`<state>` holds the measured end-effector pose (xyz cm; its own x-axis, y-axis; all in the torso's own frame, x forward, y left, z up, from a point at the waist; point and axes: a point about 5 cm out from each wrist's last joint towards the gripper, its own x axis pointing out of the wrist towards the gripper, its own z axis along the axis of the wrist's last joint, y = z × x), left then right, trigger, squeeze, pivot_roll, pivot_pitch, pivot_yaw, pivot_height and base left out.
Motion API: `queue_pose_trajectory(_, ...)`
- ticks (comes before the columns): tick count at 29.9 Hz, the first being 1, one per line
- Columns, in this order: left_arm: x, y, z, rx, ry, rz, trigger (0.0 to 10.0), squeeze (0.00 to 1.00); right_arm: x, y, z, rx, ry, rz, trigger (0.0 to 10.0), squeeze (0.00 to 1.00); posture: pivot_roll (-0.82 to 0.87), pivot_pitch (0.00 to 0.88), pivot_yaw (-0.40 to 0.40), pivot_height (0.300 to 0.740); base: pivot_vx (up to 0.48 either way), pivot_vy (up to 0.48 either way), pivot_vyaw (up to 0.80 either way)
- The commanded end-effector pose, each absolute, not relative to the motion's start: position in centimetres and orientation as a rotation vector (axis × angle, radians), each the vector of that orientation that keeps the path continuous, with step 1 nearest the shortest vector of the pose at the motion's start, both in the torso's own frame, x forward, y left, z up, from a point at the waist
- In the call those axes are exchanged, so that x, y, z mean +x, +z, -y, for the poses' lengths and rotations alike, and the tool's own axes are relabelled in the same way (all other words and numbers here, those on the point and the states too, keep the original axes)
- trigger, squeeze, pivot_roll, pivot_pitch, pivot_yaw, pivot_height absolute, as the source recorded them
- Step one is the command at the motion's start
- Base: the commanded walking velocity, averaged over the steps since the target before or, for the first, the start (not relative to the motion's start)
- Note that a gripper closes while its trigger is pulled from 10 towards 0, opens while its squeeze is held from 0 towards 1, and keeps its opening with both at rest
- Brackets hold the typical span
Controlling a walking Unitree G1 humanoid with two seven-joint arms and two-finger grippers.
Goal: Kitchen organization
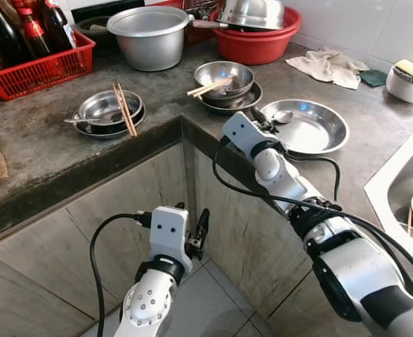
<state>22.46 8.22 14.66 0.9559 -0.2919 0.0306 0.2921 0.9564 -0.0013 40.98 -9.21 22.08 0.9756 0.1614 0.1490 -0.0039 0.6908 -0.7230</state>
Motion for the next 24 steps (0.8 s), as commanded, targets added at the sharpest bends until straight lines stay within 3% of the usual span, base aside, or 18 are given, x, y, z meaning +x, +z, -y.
queue_pose_trajectory(1, 22.4, 14.9, -8.2, -0.002, -0.303, 0.036, 10.0, 0.00, 41.1, 23.3, 9.0, -0.800, 0.089, 0.249, 0.0, 0.00, 0.12, 0.143, -0.024, 0.740, 0.000, 0.000, 0.00)
queue_pose_trajectory(19, 22.9, 15.1, -8.4, 0.005, -0.293, 0.048, 10.0, 0.00, 41.3, 25.7, 9.3, -0.757, 0.034, 0.343, 0.0, 0.00, 0.12, 0.144, -0.023, 0.740, 0.000, 0.000, 0.00)
queue_pose_trajectory(23, 23.1, 15.1, -8.4, 0.008, -0.291, 0.055, 10.0, 0.00, 40.9, 27.9, 9.8, -0.702, -0.024, 0.482, 0.0, 0.00, 0.12, 0.135, -0.022, 0.740, 0.000, 0.000, 0.00)
queue_pose_trajectory(24, 23.2, 15.2, -8.5, 0.009, -0.290, 0.059, 10.0, 0.00, 40.5, 28.9, 10.1, -0.622, -0.029, 0.542, 0.0, 0.00, 0.12, 0.127, -0.019, 0.740, 0.000, 0.000, 0.00)
